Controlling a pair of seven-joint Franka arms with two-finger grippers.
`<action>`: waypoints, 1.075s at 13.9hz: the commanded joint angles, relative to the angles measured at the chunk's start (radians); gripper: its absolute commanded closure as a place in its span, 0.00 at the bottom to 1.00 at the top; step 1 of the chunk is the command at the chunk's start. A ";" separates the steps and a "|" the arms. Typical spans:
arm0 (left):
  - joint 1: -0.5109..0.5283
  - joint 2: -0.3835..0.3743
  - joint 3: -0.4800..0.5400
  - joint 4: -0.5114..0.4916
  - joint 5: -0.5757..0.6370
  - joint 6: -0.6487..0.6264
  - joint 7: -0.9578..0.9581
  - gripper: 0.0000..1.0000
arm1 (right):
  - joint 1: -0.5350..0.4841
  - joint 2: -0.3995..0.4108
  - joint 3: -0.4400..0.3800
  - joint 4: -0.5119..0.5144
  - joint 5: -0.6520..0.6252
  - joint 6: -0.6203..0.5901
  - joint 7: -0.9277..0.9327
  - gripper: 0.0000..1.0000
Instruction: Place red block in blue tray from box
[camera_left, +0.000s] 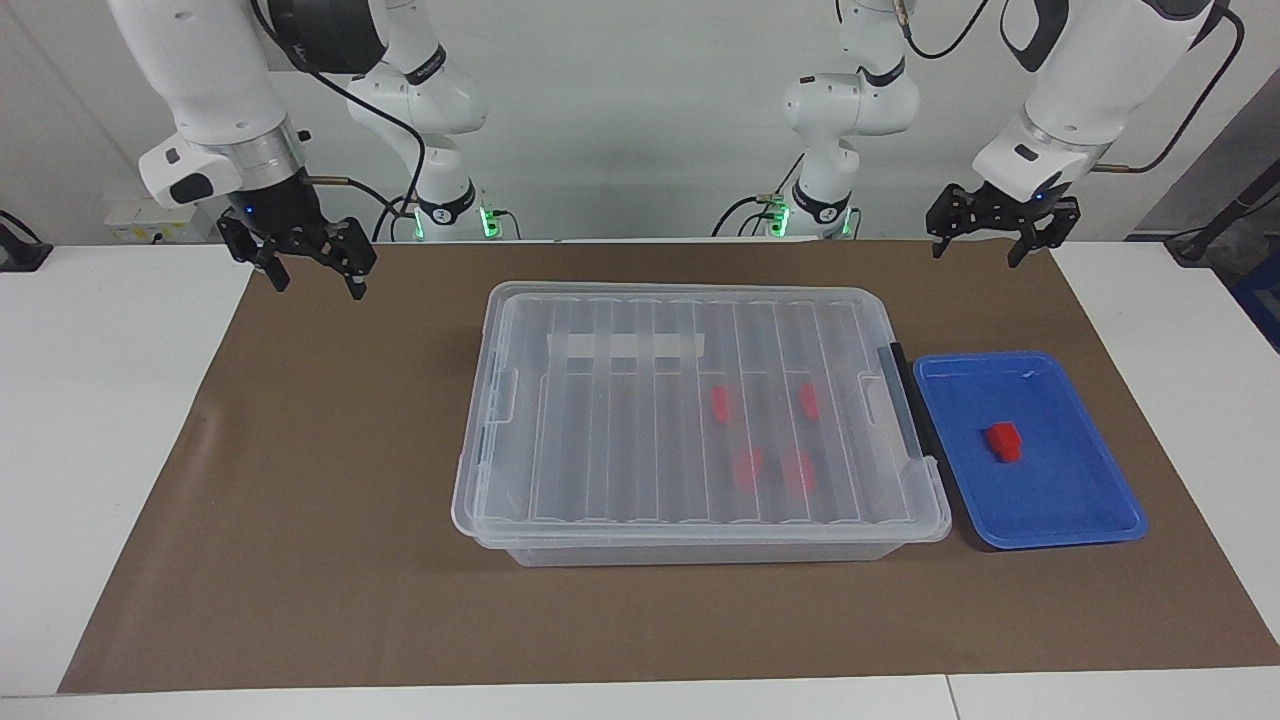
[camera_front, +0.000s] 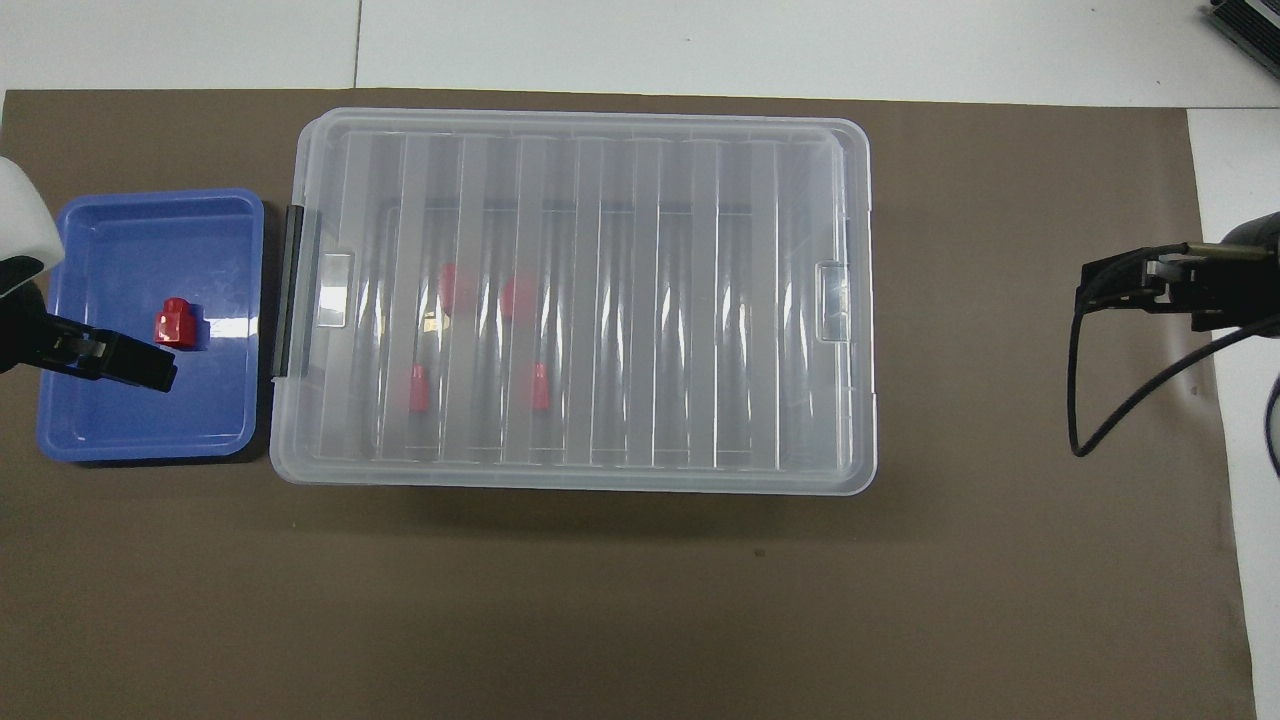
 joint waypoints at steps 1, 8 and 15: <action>-0.003 -0.003 0.006 0.013 0.007 -0.023 0.000 0.00 | -0.016 0.041 0.009 0.093 -0.006 -0.092 0.025 0.00; -0.003 -0.005 0.006 0.013 0.004 -0.003 -0.003 0.00 | 0.004 -0.004 0.012 0.029 -0.006 -0.110 0.029 0.00; -0.006 -0.005 0.006 0.013 -0.015 0.001 -0.095 0.00 | 0.005 -0.011 0.018 0.017 -0.008 -0.116 0.034 0.00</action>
